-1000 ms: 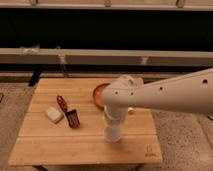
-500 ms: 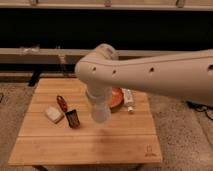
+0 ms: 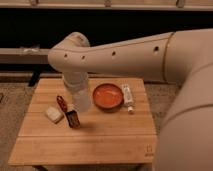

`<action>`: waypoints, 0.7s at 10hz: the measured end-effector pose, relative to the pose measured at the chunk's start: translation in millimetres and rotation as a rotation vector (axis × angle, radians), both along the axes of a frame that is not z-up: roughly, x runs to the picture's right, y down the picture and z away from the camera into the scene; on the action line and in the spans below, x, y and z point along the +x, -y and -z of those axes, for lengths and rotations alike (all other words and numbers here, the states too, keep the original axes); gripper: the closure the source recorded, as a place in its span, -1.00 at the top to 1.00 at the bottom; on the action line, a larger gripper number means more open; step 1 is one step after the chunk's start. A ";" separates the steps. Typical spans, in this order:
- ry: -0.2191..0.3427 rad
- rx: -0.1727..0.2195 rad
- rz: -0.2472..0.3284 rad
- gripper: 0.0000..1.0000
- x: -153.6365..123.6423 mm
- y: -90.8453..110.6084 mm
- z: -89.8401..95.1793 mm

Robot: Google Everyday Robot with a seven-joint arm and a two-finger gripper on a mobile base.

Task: Place the ceramic cup over the eraser

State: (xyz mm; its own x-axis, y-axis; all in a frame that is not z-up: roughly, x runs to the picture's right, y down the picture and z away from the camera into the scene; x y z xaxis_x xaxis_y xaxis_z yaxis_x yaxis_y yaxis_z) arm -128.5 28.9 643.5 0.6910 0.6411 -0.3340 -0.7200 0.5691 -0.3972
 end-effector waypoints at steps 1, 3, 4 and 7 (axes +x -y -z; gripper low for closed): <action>0.022 -0.014 0.025 -1.00 -14.1 -5.9 -13.1; 0.049 -0.044 0.056 -1.00 -27.3 -18.2 -33.6; 0.061 -0.060 0.068 -1.00 -33.7 -23.7 -38.0; 0.079 -0.093 0.097 -1.00 -45.6 -37.0 -48.2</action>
State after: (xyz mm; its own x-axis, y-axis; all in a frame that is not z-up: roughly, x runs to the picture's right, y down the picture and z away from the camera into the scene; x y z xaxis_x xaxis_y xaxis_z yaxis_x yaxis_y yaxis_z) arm -174.1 65.9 691.6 0.7749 0.5385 -0.3309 -0.6275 0.5926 -0.5051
